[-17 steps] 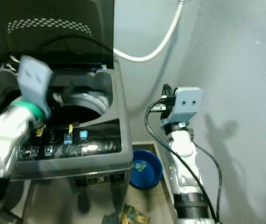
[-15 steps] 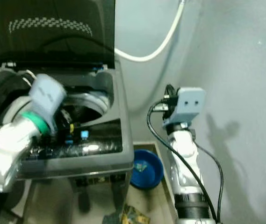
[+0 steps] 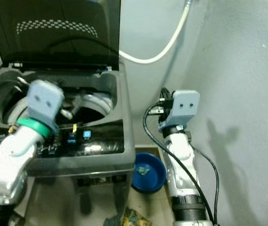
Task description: Clothes washing
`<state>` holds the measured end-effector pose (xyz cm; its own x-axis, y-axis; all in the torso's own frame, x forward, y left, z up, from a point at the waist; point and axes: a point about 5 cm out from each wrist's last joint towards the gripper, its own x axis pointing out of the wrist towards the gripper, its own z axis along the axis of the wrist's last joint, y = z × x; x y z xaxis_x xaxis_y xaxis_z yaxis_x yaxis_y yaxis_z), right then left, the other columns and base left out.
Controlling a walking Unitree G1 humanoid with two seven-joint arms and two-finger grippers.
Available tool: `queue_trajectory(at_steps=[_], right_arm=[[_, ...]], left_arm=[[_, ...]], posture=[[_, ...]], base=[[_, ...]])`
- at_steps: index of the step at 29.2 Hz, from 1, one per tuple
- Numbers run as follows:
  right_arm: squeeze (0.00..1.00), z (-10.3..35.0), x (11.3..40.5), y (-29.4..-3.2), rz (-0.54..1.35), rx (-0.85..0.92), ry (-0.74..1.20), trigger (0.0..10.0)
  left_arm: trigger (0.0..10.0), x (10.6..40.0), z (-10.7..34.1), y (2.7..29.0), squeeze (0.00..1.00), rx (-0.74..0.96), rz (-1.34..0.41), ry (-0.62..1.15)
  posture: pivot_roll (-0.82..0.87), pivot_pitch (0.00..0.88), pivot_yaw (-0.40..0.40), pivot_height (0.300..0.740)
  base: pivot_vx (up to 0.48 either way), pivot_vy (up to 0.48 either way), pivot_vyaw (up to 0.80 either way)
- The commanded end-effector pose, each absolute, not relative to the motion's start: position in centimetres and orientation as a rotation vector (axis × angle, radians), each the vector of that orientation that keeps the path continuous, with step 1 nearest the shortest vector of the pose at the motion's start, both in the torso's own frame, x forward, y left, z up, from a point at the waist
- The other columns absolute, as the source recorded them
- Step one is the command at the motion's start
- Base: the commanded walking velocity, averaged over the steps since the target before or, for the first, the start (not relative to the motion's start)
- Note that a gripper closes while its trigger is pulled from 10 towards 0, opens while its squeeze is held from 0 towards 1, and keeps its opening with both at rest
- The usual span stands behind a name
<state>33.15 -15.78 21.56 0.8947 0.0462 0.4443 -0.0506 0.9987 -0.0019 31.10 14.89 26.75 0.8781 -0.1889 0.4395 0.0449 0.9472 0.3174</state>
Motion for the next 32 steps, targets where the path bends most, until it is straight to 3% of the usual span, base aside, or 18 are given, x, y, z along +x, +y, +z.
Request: queue_trajectory(at_steps=[1,4,12,32], right_arm=[[0.0,21.5,33.3,-15.5,0.056,0.015,-0.459,10.0],[0.0,21.8,33.4,-15.4,0.055,0.017,-0.467,10.0],[0.0,21.9,33.6,-15.3,0.056,0.012,-0.467,10.0],[0.0,22.1,33.9,-14.8,0.066,-0.028,-0.463,10.0]], left_arm=[[10.0,31.8,26.8,16.1,0.0,0.239,-0.051,-0.454],[10.0,32.6,27.9,17.8,0.0,0.139,0.035,-0.464],[10.0,32.9,28.4,18.3,0.0,0.097,0.063,-0.48],[10.0,33.2,28.4,17.7,0.0,0.032,0.067,-0.481]], posture=[[0.14,0.0,0.01,0.74],[0.13,0.0,-0.003,0.74],[0.13,0.0,-0.013,0.74],[0.12,0.0,-0.023,0.74]], base=[[0.0,0.0,0.0],[0.0,0.0,0.0],[0.0,0.0,0.0],[-0.365,0.0,0.0]])
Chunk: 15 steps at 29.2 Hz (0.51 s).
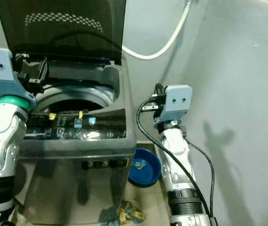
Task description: Clothes washing
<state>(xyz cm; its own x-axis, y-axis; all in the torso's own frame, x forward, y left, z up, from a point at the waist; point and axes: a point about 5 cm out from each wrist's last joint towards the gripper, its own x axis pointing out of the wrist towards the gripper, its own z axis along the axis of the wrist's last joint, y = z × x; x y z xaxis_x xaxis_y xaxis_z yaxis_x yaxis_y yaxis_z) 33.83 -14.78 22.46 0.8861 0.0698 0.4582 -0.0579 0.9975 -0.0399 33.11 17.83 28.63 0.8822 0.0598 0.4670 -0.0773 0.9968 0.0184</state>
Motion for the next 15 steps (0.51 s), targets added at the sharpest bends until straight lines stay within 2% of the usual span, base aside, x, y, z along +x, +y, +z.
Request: queue_trajectory(at_steps=[1,15], right_arm=[[0.0,22.16,33.89,-14.79,0.065,-0.041,-0.464,10.0],[0.0,21.87,34.06,-14.81,0.066,-0.056,-0.447,10.0]], left_arm=[[10.0,33.26,28.41,17.53,0.0,0.029,0.064,-0.479],[10.0,33.45,28.48,17.36,0.0,0.028,0.061,-0.479]], posture=[[0.11,0.0,-0.019,0.74],[0.11,0.0,-0.017,0.74]], base=[[-0.371,0.0,0.0],[-0.372,0.0,0.0]])
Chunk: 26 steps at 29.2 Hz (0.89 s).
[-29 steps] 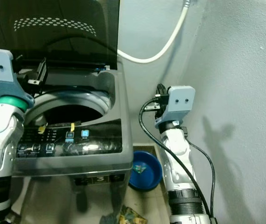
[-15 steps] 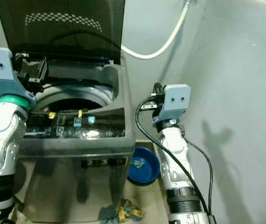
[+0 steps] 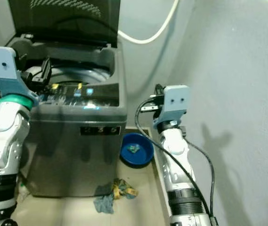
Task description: Clothes washing
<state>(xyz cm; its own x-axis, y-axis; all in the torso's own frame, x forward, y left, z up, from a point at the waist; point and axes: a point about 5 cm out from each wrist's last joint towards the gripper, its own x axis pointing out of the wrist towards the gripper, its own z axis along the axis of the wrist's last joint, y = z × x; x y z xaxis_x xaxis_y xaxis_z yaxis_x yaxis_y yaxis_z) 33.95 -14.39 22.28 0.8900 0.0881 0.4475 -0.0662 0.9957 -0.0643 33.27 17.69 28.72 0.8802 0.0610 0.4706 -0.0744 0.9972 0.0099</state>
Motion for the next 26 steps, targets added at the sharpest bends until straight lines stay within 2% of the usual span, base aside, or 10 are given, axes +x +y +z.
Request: queue_trajectory(at_steps=[1,5,10,21,22,24,26], right_arm=[[0.0,21.8,34.1,-14.8,0.067,-0.057,-0.445,10.0],[0.0,21.7,34.1,-14.7,0.073,-0.066,-0.443,10.0],[0.0,21.7,34.0,-14.7,0.081,-0.075,-0.443,10.0],[0.0,20.4,33.6,-13.7,0.182,-0.131,-0.407,10.0],[0.0,19.2,33.3,-13.2,0.24,-0.153,-0.369,10.0],[0.0,19.2,33.3,-13.2,0.24,-0.153,-0.369,10.0],[0.0,16.9,32.8,-12.7,0.316,-0.178,-0.293,10.0]], left_arm=[[10.0,33.5,28.5,17.3,0.0,0.027,0.061,-0.48],[10.0,33.5,28.5,17.3,0.0,0.026,0.062,-0.482],[10.0,33.5,28.5,17.3,0.0,0.026,0.062,-0.481],[10.0,33.7,28.1,16.7,0.0,0.036,0.038,-0.461],[10.0,33.7,27.7,16.4,0.0,0.039,0.028,-0.452],[10.0,33.7,27.7,16.4,0.0,0.039,0.028,-0.452],[10.0,33.7,27.0,16.0,0.0,0.043,0.012,-0.429]], posture=[[0.11,0.0,-0.017,0.74],[0.11,0.0,-0.017,0.74],[0.11,0.0,-0.017,0.74],[0.11,0.0,-0.013,0.74],[0.11,0.0,-0.01,0.74],[0.11,0.0,-0.01,0.74],[0.1,0.0,-0.01,0.74]], base=[[-0.371,0.0,0.0],[-0.371,0.0,0.0],[-0.325,0.0,0.47],[0.0,0.0,0.79],[0.0,0.0,0.79],[0.0,0.0,0.79],[0.0,0.0,0.79]])
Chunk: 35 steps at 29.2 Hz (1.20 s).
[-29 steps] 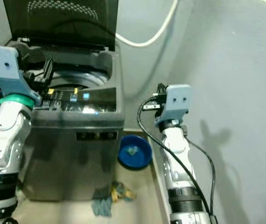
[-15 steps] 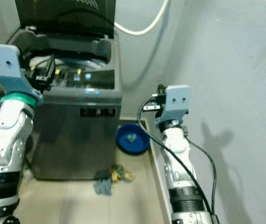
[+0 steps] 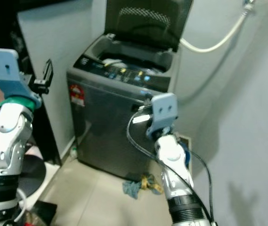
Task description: Clothes washing
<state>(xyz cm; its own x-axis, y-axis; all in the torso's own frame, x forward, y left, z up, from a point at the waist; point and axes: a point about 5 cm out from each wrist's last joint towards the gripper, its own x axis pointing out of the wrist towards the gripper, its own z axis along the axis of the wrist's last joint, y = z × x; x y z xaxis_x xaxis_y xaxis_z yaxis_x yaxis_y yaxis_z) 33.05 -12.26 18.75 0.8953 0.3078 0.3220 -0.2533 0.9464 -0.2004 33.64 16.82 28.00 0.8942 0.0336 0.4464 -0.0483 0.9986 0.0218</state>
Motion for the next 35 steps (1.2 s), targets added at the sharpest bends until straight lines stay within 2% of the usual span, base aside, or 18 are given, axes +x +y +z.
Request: queue_trajectory(at_steps=[1,2,3,14,16,21,23,29,35], right_arm=[[0.0,16.9,32.8,-12.7,0.316,-0.178,-0.293,10.0],[0.0,14.5,32.1,-12.6,0.363,-0.192,-0.213,10.0],[0.0,13.9,31.9,-12.6,0.372,-0.195,-0.195,10.0],[0.0,11.3,31.3,-13.5,0.365,-0.203,-0.102,10.0],[0.0,9.5,31.2,-14.2,0.33,-0.2,-0.032,10.0],[0.0,8.7,31.1,-14.4,0.317,-0.199,-0.005,10.0],[0.0,6.5,30.5,-15.9,0.239,-0.189,0.082,10.0],[0.0,5.7,30.2,-16.8,0.189,-0.175,0.112,10.0],[0.0,6.0,30.6,-16.6,0.192,-0.169,0.093,10.0]], left_arm=[[10.0,33.7,27.0,16.0,0.0,0.043,0.012,-0.429],[10.0,33.6,25.9,15.5,0.0,0.044,-0.008,-0.397],[10.0,33.6,25.7,15.4,0.0,0.044,-0.012,-0.39],[10.0,33.5,24.4,14.8,0.0,0.055,-0.033,-0.356],[10.0,33.6,23.2,14.8,0.0,0.075,-0.036,-0.319],[10.0,33.6,22.6,14.8,0.0,0.084,-0.037,-0.304],[10.0,33.4,20.5,15.0,0.0,0.119,-0.035,-0.246],[10.0,33.1,19.0,14.9,0.0,0.127,-0.043,-0.199],[10.0,33.2,18.5,14.5,0.0,0.125,-0.053,-0.186]], posture=[[0.1,0.0,-0.01,0.74],[0.1,0.0,-0.009,0.74],[0.1,0.0,-0.009,0.74],[0.1,0.0,-0.009,0.74],[0.1,0.0,-0.01,0.74],[0.1,0.0,-0.01,0.74],[0.1,0.0,-0.015,0.74],[0.1,0.0,-0.013,0.74],[0.1,0.0,-0.013,0.74]], base=[[0.0,0.0,0.79],[0.0,0.0,0.79],[0.0,0.0,0.79],[0.0,0.0,0.79],[0.0,0.0,0.79],[0.0,0.0,0.79],[0.0,0.0,0.79],[0.0,0.0,0.79],[0.0,0.0,0.79]])
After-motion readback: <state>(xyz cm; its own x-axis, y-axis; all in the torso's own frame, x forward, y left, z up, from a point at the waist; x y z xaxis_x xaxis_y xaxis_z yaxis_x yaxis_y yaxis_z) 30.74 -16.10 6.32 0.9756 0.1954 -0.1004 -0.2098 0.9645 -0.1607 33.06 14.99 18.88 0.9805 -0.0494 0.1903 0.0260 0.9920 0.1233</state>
